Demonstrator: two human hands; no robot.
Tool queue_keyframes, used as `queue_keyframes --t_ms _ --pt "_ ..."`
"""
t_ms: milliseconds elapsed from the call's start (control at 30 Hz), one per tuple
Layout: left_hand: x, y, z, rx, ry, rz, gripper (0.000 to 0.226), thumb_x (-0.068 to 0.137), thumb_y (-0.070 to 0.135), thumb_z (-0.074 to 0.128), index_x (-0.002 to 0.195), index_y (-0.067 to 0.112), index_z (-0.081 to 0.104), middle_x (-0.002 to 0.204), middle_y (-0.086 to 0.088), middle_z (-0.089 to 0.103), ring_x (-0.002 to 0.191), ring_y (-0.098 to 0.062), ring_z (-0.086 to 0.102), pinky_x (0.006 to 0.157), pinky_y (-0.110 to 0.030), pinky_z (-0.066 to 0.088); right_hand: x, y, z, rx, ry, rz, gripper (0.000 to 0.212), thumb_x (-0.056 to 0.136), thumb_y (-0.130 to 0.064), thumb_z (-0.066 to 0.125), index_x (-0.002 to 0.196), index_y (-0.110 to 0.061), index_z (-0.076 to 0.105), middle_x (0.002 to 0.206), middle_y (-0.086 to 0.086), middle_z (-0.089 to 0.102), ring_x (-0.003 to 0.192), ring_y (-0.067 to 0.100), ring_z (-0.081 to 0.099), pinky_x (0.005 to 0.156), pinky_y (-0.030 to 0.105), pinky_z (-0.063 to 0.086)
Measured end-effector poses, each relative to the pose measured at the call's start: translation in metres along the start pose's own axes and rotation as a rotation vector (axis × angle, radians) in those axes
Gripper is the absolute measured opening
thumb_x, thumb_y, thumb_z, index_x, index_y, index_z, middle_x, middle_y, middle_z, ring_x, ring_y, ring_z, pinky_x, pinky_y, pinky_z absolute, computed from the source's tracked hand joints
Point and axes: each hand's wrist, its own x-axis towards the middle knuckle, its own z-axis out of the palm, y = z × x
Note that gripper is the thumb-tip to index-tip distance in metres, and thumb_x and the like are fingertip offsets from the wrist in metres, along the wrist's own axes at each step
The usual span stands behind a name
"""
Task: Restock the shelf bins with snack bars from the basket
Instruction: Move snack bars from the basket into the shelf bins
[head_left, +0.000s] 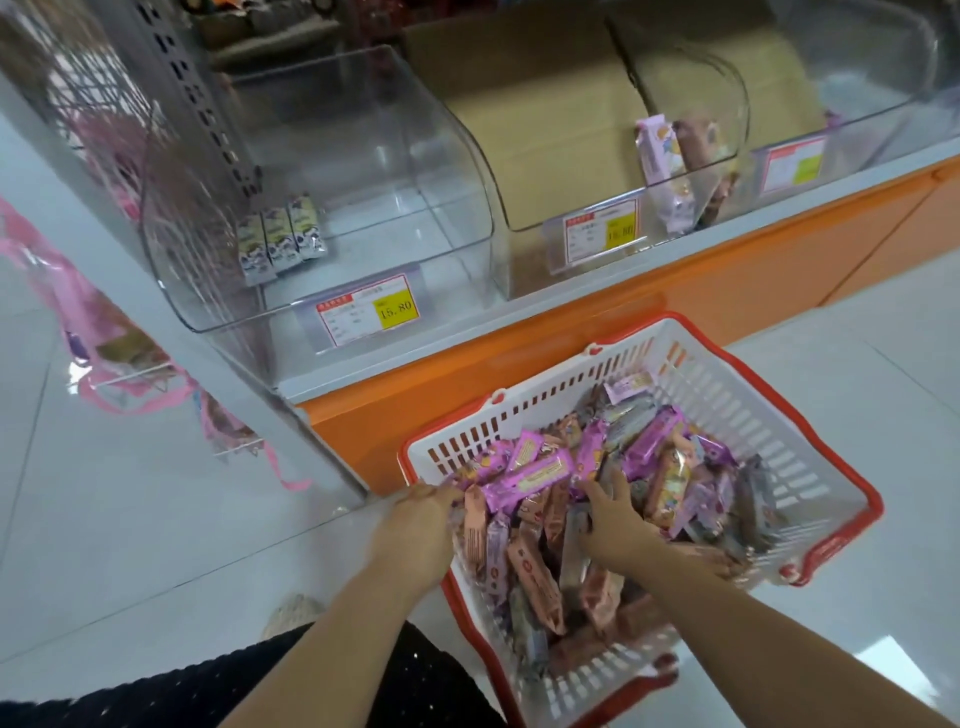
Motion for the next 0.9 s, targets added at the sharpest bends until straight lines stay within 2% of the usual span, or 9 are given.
queue_keyframes --t_ms 100,200,267,333,467,600,700,833,900 --pt "0.001 -0.003 -0.002 0.002 -0.033 0.014 0.047 0.095 0.005 0.044 0.139 0.024 0.044 0.135 -0.002 0.049 0.128 -0.017 0.042 0.102 -0.026 0.036 0.002 -0.004 0.013 0.032 0.068 0.077 0.069 0.091 -0.003 0.053 0.149 -0.019 0.019 0.153 0.008 -0.03 0.117 0.027 0.056 0.082 0.031 0.053" --pt "0.002 -0.007 -0.008 -0.043 -0.077 0.012 0.048 0.095 0.005 0.044 0.139 0.026 0.044 0.138 -0.003 0.049 0.123 -0.018 0.048 0.098 -0.029 0.042 0.0 -0.008 0.008 -0.008 0.141 0.069 0.043 0.09 -0.009 0.056 0.132 -0.01 0.044 0.156 0.008 0.001 0.1 0.023 0.06 0.076 0.029 0.051" --pt "0.005 -0.009 -0.012 -0.088 -0.098 0.002 0.047 0.096 0.007 0.044 0.139 0.025 0.044 0.14 -0.003 0.049 0.12 -0.018 0.052 0.095 -0.027 0.043 -0.009 -0.017 -0.011 -0.042 0.123 -0.021 0.018 0.088 -0.018 0.058 0.103 -0.009 0.055 0.136 0.009 0.037 0.088 0.021 0.059 0.071 0.029 0.049" --pt "0.007 -0.009 -0.018 -0.156 -0.09 -0.013 0.044 0.098 0.009 0.044 0.14 0.024 0.044 0.14 -0.003 0.05 0.119 -0.016 0.053 0.092 -0.024 0.042 -0.019 -0.026 -0.036 -0.1 0.078 -0.096 0.015 0.089 -0.024 0.058 0.086 -0.01 0.058 0.104 0.009 0.058 0.082 0.021 0.06 0.07 0.029 0.051" --pt "0.003 -0.002 -0.033 -0.324 -0.066 0.048 0.042 0.098 0.008 0.045 0.137 0.022 0.047 0.141 0.001 0.049 0.123 -0.013 0.05 0.09 -0.017 0.038 -0.04 -0.045 -0.083 -0.1 0.058 -0.236 0.02 0.09 -0.026 0.058 0.071 -0.021 0.058 0.077 -0.003 0.061 0.07 0.01 0.057 0.067 0.021 0.046" --pt "-0.002 0.007 -0.054 -0.487 0.046 0.102 0.037 0.096 0.006 0.048 0.13 0.02 0.054 0.128 0.004 0.057 0.107 -0.005 0.053 0.08 -0.006 0.04 -0.073 -0.07 -0.122 0.478 0.075 -0.367 0.011 0.092 -0.024 0.059 0.089 -0.015 0.065 0.084 -0.006 0.064 0.063 0.006 0.058 0.058 0.015 0.042" --pt "-0.002 0.014 -0.078 -0.628 0.189 0.102 0.03 0.094 0.008 0.054 0.122 0.018 0.059 0.115 0.004 0.061 0.101 -0.004 0.054 0.083 -0.005 0.039 -0.087 -0.088 -0.14 0.882 0.027 -0.373 0.013 0.095 -0.016 0.054 0.093 -0.006 0.063 0.093 0.004 0.069 0.066 0.023 0.059 0.058 0.027 0.044" --pt "-0.01 0.019 -0.107 -0.817 0.218 0.083 0.023 0.091 0.026 0.062 0.112 0.033 0.059 0.111 0.014 0.06 0.108 -0.006 0.055 0.098 -0.026 0.044 -0.103 -0.112 -0.151 1.144 -0.035 -0.399 0.013 0.094 -0.011 0.052 0.085 -0.01 0.061 0.093 0.017 0.06 0.058 0.022 0.056 0.061 0.036 0.038" --pt "-0.017 0.019 -0.119 -0.923 0.262 0.056 0.02 0.09 0.029 0.063 0.108 0.036 0.059 0.108 0.012 0.061 0.102 -0.007 0.06 0.09 -0.026 0.048 -0.11 -0.121 -0.155 1.213 -0.051 -0.433 0.015 0.095 -0.009 0.05 0.084 -0.008 0.06 0.081 0.011 0.066 0.055 0.021 0.056 0.058 0.033 0.041"
